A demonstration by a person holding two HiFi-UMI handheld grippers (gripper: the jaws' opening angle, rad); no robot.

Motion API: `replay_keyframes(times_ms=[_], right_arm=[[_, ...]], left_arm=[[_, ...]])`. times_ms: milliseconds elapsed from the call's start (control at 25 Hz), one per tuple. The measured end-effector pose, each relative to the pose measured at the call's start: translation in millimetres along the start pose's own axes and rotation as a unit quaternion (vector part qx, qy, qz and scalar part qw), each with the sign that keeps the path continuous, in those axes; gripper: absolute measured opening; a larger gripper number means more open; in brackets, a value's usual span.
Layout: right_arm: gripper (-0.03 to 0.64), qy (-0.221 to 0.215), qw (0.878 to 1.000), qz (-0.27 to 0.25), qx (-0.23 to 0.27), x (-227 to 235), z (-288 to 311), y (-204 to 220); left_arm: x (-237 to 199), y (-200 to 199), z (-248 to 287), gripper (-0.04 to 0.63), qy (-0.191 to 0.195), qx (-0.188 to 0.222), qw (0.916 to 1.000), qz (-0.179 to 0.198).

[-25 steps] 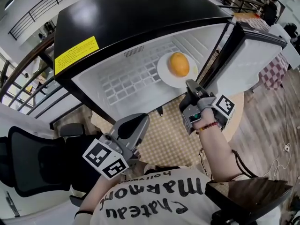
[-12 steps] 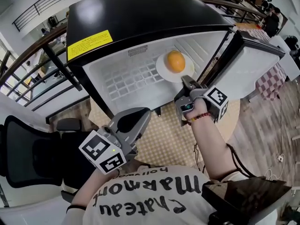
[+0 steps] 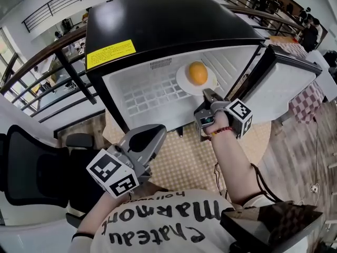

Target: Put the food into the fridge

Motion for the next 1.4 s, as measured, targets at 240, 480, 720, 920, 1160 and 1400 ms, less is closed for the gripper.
replay_keyframes(times_ms=[240,480,720,920,1160,1400], right_arm=[[0.028,0.008,1.000,-0.008,0.002,-1.5,4.4,1.7],[0.028,0.012,1.000,-0.014,0.005,-2.9,5.4,-0.9],[0.068,0.014,0.999,-0.034,0.003,-8.4,4.9,0.4],[0.126,0.034,0.999,-0.025,-0.003,-2.4,3.1,2.2],[0.141,0.034,0.999,-0.012,-0.004,5.0,-0.5,1.5],[0.117,0.026,1.000,-0.004,0.005,4.9,-31.6,-1.4]], left_arm=[[-0.4,-1.6,-3.1,0.006,-0.004,0.004,1.0000,0.001],[1.9,-0.7,0.7,0.006,-0.003,0.004,1.0000,-0.001],[4.1,1.0,-1.1,0.006,-0.003,0.006,1.0000,-0.002],[5.5,1.3,-4.4,0.006,-0.007,0.008,0.9999,-0.003],[4.8,3.1,-3.3,0.006,-0.006,0.006,0.9999,-0.006],[6.1,6.3,-3.6,0.006,-0.003,0.005,0.9999,-0.016]])
Point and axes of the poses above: the fingertips, and each gripper's own axes: z forward along the fingers, x to its right, y out of its underside, the point moved 9 cm from there along -z, backward along the fingers, and after that the axes turned 4 degrees about -x, right-handed, at the moved point
